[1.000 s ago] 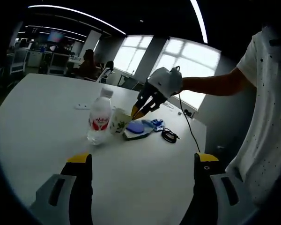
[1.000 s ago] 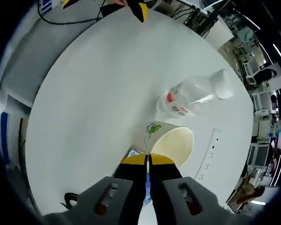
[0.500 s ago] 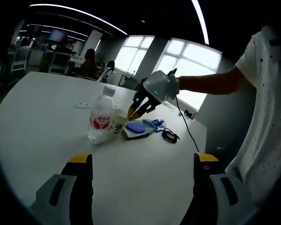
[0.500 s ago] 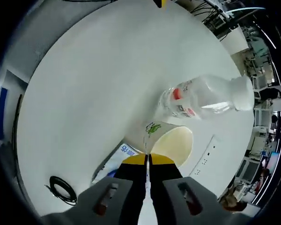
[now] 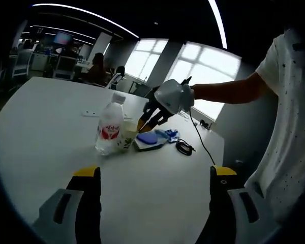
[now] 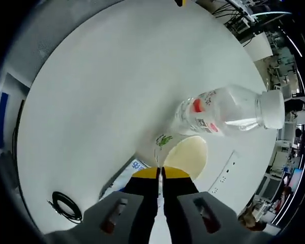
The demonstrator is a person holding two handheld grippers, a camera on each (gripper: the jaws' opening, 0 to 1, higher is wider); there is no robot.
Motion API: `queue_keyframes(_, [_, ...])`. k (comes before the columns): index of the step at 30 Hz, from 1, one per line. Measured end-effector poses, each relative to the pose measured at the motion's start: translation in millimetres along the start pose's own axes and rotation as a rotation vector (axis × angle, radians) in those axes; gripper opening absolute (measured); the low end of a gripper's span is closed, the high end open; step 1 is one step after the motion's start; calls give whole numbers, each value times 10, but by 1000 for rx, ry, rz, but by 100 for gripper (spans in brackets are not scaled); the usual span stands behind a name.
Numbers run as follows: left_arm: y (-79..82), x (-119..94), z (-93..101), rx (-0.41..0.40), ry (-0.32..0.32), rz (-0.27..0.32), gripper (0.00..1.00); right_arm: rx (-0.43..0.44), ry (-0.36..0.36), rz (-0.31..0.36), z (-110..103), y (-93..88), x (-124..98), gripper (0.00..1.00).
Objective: Arrange the tabletop items into an orderly group along one side of the table until the central work area is clear of visible clutter.
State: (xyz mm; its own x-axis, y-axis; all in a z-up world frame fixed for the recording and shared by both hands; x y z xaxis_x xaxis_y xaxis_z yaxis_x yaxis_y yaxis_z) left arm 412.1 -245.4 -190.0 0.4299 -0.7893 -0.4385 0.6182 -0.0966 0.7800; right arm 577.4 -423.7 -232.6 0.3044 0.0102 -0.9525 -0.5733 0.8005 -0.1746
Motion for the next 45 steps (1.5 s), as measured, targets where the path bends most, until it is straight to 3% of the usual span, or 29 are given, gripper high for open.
queue_keyframes(20, [21,34,37,6,-7,1,91,36,-35,35,-37,-2,-46,21])
queue_keyframes(33, [82,49,97,36,-11,-10,92,148,-71,86,-69,-19,-177,37])
queue_keyframes(45, [133,96,184,69,-20,-34,92,256,-92,110,-207,-129,-262,41])
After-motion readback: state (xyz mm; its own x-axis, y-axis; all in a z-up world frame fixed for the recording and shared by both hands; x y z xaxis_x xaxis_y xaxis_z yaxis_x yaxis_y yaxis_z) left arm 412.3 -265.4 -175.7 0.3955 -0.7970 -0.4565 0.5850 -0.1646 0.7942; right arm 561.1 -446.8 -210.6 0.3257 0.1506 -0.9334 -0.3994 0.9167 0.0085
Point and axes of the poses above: the point that each gripper's makers call its tool centre point, and the gripper's own axes: x roughly forward along the fingers, z roughly to its right, y roughly out of its top, the point moved 5 cm from there along -x, roughly backward along the fingers, and after that the axes turned 11 degrees about -z, right-handed, at the moved point
